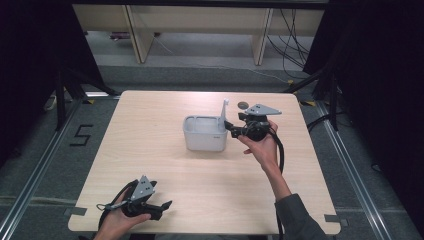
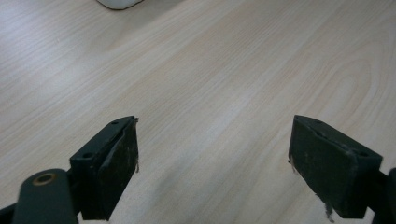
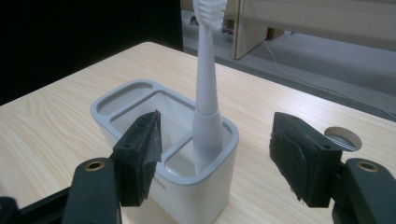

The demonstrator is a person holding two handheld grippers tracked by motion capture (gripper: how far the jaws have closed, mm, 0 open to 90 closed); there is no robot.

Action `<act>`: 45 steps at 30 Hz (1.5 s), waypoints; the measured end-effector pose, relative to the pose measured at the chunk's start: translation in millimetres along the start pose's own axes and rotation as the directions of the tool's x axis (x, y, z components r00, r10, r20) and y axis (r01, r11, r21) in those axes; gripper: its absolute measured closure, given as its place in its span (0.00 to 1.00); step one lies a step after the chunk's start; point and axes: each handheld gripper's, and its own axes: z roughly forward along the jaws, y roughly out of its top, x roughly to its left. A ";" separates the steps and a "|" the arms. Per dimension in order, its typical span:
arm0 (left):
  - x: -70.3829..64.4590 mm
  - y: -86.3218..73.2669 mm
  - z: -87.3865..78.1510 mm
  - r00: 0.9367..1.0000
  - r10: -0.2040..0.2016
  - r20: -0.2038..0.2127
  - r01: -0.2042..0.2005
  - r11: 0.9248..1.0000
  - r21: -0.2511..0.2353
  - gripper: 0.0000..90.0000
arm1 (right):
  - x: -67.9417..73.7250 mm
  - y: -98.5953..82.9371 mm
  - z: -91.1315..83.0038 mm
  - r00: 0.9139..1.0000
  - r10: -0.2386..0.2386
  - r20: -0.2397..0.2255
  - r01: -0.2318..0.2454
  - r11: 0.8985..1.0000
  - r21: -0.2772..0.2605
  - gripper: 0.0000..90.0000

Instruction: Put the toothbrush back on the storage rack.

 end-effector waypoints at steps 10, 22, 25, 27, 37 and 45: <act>-1.6 0.0 0.8 1.000 -0.013 0.006 0.013 1.000 -0.015 0.17 | 4.2 -6.9 -9.1 0.999 0.034 -0.016 -0.034 0.999 0.013 0.38; -0.7 1.1 -1.4 1.000 0.017 -0.002 -0.017 1.000 0.007 0.17 | 0.8 -10.9 -17.5 1.000 0.002 0.000 -0.002 1.000 0.019 0.37; -0.3 1.2 -1.4 1.000 0.018 -0.002 -0.018 1.000 0.008 0.17 | 0.2 -12.6 -18.9 1.000 0.016 -0.010 -0.015 1.000 0.018 0.37; -0.8 1.1 -1.6 1.000 0.016 -0.005 -0.016 1.000 0.006 0.17 | -1.1 -13.7 -20.3 1.000 0.004 0.003 -0.004 1.000 0.015 0.37; -0.8 1.2 -2.1 1.000 0.011 -0.008 -0.011 1.000 0.006 0.17 | 1.8 -20.5 -23.1 1.000 0.022 -0.008 -0.021 0.999 0.037 0.36; -0.4 1.5 -2.9 1.000 0.016 -0.010 -0.016 1.000 0.008 0.17 | 4.4 -24.7 -26.6 1.000 0.012 -0.016 -0.012 0.999 0.047 0.35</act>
